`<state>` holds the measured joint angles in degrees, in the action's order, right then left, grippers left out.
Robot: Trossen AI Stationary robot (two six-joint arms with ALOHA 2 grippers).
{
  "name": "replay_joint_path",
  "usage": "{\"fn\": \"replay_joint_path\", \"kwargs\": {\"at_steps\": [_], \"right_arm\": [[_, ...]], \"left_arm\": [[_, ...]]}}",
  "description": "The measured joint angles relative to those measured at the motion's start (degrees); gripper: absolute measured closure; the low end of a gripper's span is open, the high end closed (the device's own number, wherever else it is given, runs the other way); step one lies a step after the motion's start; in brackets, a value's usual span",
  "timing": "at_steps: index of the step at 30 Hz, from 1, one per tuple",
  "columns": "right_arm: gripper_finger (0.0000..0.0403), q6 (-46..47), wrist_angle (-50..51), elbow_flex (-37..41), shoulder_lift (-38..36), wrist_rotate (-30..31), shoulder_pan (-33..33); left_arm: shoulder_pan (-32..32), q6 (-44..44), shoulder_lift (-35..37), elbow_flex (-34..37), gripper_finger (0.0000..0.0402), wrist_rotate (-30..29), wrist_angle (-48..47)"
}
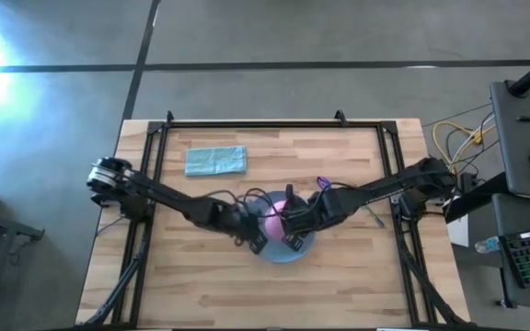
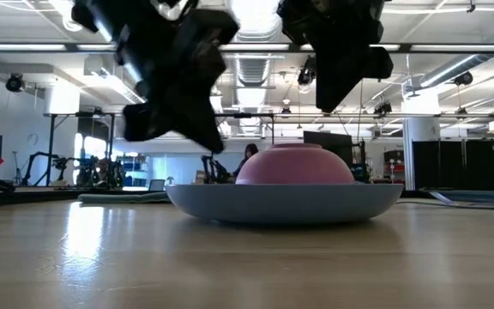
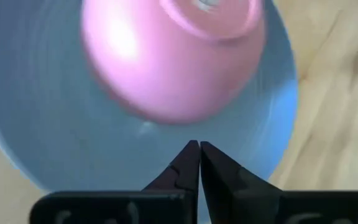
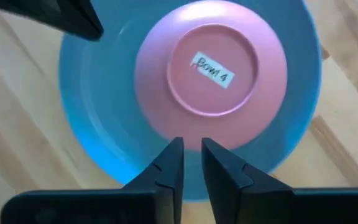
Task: Set table place
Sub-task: Adjust the position of the pink bowl upward
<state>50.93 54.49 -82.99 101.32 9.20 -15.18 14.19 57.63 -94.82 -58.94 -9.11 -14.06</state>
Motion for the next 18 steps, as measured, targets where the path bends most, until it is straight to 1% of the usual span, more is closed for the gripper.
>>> {"fn": "replay_joint_path", "kwargs": {"at_steps": [3,4,7,9,12,15,18], "right_arm": [[0.0372,3.3,0.2,0.4,0.0,3.3,1.6],[0.0377,4.3,1.0,0.5,0.0,4.0,2.3],[0.0388,6.2,4.0,1.1,0.0,4.1,4.7],[0.0392,6.1,4.3,2.3,0.3,2.9,6.3],[0.0393,5.0,2.8,5.1,1.4,-1.5,8.1],[0.0394,4.1,-1.1,7.0,1.6,-4.0,8.9],[0.0394,4.3,-3.5,7.9,1.6,-4.9,9.2]], "left_arm": [[-0.4,5.5,4.1,6.9,0.0402,-0.4,4.3],[-0.4,6.9,5.6,9.0,0.0402,-0.7,4.3],[0.4,10.5,9.9,13.6,0.0402,-2.1,5.0],[0.7,11.4,12.7,15.7,0.0402,-3.4,4.0],[0.7,13.2,15.6,18.2,0.0402,-4.9,4.2],[0.7,14.6,17.0,19.4,0.0402,-6.3,4.1],[0.7,15.6,17.1,20.5,0.0402,-6.4,4.6]]}}
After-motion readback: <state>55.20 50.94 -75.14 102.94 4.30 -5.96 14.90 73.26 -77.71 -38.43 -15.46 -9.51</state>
